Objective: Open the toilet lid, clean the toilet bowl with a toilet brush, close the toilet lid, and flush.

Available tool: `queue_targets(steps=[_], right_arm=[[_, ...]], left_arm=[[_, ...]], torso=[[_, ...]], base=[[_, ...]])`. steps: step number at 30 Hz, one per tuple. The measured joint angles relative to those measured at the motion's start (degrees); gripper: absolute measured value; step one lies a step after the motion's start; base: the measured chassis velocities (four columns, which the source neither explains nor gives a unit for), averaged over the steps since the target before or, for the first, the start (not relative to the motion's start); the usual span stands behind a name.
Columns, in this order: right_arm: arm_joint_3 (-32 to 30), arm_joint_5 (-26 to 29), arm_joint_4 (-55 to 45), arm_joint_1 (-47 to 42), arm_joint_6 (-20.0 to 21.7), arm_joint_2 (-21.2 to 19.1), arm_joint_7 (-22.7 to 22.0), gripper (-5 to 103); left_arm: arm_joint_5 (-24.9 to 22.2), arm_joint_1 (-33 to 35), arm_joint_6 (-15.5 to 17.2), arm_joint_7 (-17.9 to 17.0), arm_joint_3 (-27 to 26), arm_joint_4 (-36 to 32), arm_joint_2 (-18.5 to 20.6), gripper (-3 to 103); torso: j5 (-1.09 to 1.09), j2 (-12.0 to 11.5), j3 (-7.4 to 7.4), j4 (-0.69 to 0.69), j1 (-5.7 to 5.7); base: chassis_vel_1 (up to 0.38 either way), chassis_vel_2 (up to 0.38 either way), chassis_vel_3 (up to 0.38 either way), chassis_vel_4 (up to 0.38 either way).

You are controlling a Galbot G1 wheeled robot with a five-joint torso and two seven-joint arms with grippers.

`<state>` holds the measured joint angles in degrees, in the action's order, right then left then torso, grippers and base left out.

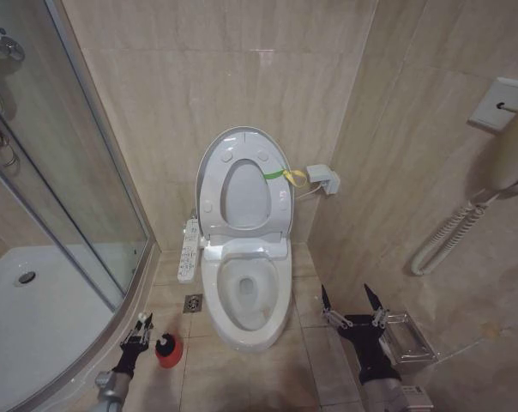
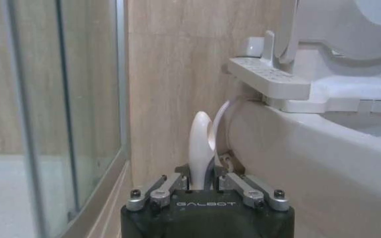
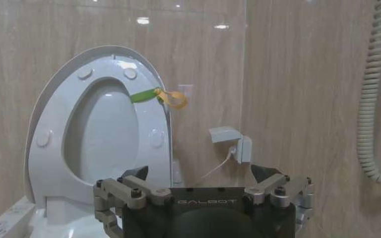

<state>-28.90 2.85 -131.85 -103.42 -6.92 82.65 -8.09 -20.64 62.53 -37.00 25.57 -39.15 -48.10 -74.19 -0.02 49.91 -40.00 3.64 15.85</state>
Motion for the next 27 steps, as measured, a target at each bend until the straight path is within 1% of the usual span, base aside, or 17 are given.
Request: queue_targets(steps=[1, 2, 5, 6, 8, 9, 10, 12, 13, 14, 18, 19, 20, 23, 24, 27], right_arm=[[0.0, 0.0, 0.0, 0.0, 0.0, 0.0, 0.0, 100], [0.0, 0.0, 0.0, 0.0, 0.0, 0.0, 0.0, 100], [0.0, 0.0, 0.0, 0.0, 0.0, 0.0, 0.0, 100], [0.0, 0.0, 0.0, 0.0, 0.0, 0.0, 0.0, 100], [0.0, 0.0, 0.0, 0.0, 0.0, 0.0, 0.0, 100], [0.0, 0.0, 0.0, 0.0, 0.0, 0.0, 0.0, 100], [0.0, 0.0, 0.0, 0.0, 0.0, 0.0, 0.0, 100], [0.0, 0.0, 0.0, 0.0, 0.0, 0.0, 0.0, 100], [0.0, 0.0, 0.0, 0.0, 0.0, 0.0, 0.0, 100], [0.0, 0.0, 0.0, 0.0, 0.0, 0.0, 0.0, 100], [0.0, 0.0, 0.0, 0.0, 0.0, 0.0, 0.0, 100], [0.0, 0.0, 0.0, 0.0, 0.0, 0.0, 0.0, 100], [0.0, 0.0, 0.0, 0.0, 0.0, 0.0, 0.0, 100], [0.0, 0.0, 0.0, 0.0, 0.0, 0.0, 0.0, 100], [0.0, 0.0, 0.0, 0.0, 0.0, 0.0, 0.0, 100], [0.0, 0.0, 0.0, 0.0, 0.0, 0.0, 0.0, 100]], left_arm=[[-0.4, 1.6, 0.4, -0.2, -0.2, -1.9, 0.1, 22], [-0.4, 1.6, 0.4, -0.2, -0.2, -1.9, 0.1, 22], [-2.7, 7.4, 2.1, -0.8, -0.8, -10.1, 0.8, 22], [-2.7, 7.4, 2.1, -0.8, -0.8, -10.1, 0.8, 22], [-4.1, 10.1, 2.9, -0.8, -1.1, -14.7, 1.2, 22], [-5.1, 12.2, 3.9, -0.8, -1.3, -18.5, 1.3, 22], [-5.1, 12.2, 3.9, -0.8, -1.3, -18.5, 1.3, 22], [-6.4, 15.2, 5.2, -0.9, -1.8, -24.3, 1.3, 22], [-6.5, 16.2, 5.6, -0.9, -2.1, -26.4, 1.2, 22], [-6.5, 16.2, 5.6, -0.9, -2.1, -26.4, 1.2, 22], [-7.2, 20.8, 7.1, -1.2, -2.9, -35.6, 0.6, 22], [-7.3, 21.8, 7.4, -1.2, -3.0, -37.4, 0.6, 22], [-7.3, 21.8, 7.4, -1.2, -3.0, -37.4, 0.6, 22], [-7.3, 26.4, 8.5, -1.2, -3.0, -44.5, 0.5, 22], [-7.3, 26.4, 8.5, -1.2, -3.0, -44.5, 0.5, 22], [-6.6, 32.2, 9.4, -1.4, -3.2, -53.4, 0.2, 22]], torso=[[0.0, 0.0, 0.0, 0.0, 0.0], [0.0, 0.0, 0.0, 0.0, 0.0], [0.0, 0.0, 0.0, -0.01, 0.0], [0.0, 0.0, 0.0, -0.01, 0.0], [0.0, 0.0, 0.0, -0.01, 0.0], [0.0, 0.0, 0.0, 0.0, 0.0], [0.0, 0.0, 0.0, 0.0, 0.0], [0.0, 0.0, 0.0, 0.0, 0.0], [0.0, 0.0, 0.0, 0.0, 0.0], [0.0, 0.0, 0.0, 0.0, 0.0], [0.0, 0.0, 0.0, 0.01, 0.0], [0.01, 0.0, 0.0, 0.0, 0.0], [0.01, 0.0, 0.0, 0.0, 0.0], [0.0, 0.0, 0.0, 0.01, 0.0], [0.0, 0.0, 0.0, 0.01, 0.0], [0.01, 0.0, 0.0, 0.0, 0.0]], base=[[0.0, 0.0, 0.0, 0.0], [0.0, 0.0, 0.0, 0.0], [0.0, 0.0, 0.0, 0.0], [0.0, 0.0, 0.0, 0.0], [0.0, 0.0, 0.0, 0.0], [0.0, 0.0, 0.0, 0.0], [0.0, 0.0, 0.0, 0.0], [0.0, 0.0, 0.0, 0.0], [0.0, 0.0, 0.0, 0.0], [0.0, 0.0, 0.0, 0.0], [0.0, 0.0, 0.0, 0.0], [0.0, 0.0, 0.0, 0.0], [0.0, 0.0, 0.0, 0.0], [0.0, 0.0, 0.0, 0.0], [0.0, 0.0, 0.0, 0.0], [0.0, 0.0, 0.0, 0.0]])
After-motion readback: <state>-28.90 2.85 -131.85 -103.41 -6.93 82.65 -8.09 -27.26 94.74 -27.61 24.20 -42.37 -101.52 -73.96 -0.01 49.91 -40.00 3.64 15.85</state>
